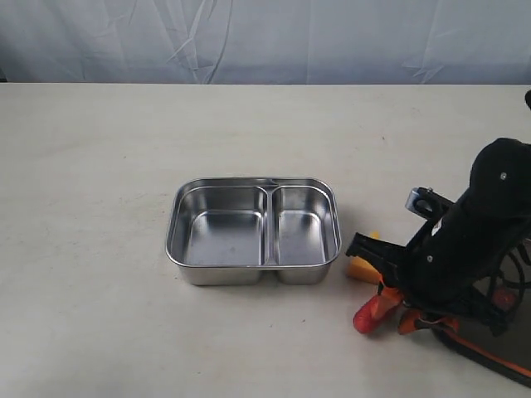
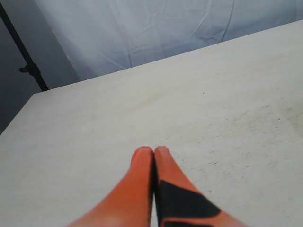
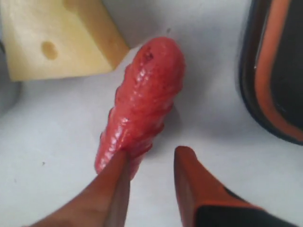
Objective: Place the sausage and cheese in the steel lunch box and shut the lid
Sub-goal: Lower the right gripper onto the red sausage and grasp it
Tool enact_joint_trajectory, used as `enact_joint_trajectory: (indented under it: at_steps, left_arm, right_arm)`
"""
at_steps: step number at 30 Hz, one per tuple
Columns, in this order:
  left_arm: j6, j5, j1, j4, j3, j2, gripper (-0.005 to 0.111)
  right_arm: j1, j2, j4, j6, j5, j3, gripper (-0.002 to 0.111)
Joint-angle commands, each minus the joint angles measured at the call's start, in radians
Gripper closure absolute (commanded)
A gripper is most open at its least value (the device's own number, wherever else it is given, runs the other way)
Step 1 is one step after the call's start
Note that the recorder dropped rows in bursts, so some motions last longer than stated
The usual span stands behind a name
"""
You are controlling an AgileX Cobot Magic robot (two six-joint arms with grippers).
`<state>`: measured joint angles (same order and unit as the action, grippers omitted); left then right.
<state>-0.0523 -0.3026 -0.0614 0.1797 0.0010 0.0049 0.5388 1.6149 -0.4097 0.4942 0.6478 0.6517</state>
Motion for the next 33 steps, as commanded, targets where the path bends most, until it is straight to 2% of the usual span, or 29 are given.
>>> enact_joint_trajectory:
  at_steps: [1,10,26,28,31,33]
  left_arm:
    - [0.007,0.007,-0.016,-0.002,-0.001,-0.005,0.107]
    - [0.007,0.007,-0.018,-0.002,-0.001,-0.005,0.107]
    - [0.007,0.007,-0.018,-0.002,-0.001,-0.005,0.107]
    - [0.007,0.007,-0.018,-0.002,-0.001,-0.005,0.107]
    - [0.007,0.007,-0.018,-0.002,-0.001,-0.005,0.107]
    - [0.007,0.007,-0.018,-0.002,-0.001,-0.005,0.107]
  right_arm:
    - [0.000,0.039,0.013,0.016,-0.070,0.002,0.077]
    - [0.000,0.049,0.009,0.021,-0.207,0.002,0.077]
    - [0.000,0.124,0.068,0.030,-0.209,0.002,0.076]
    - [0.000,0.124,0.073,0.030,-0.207,0.002,0.069]
    - [0.000,0.124,0.073,0.030,-0.202,0.002,0.052]
    - [0.000,0.124,0.069,0.030,-0.195,0.002,0.049]
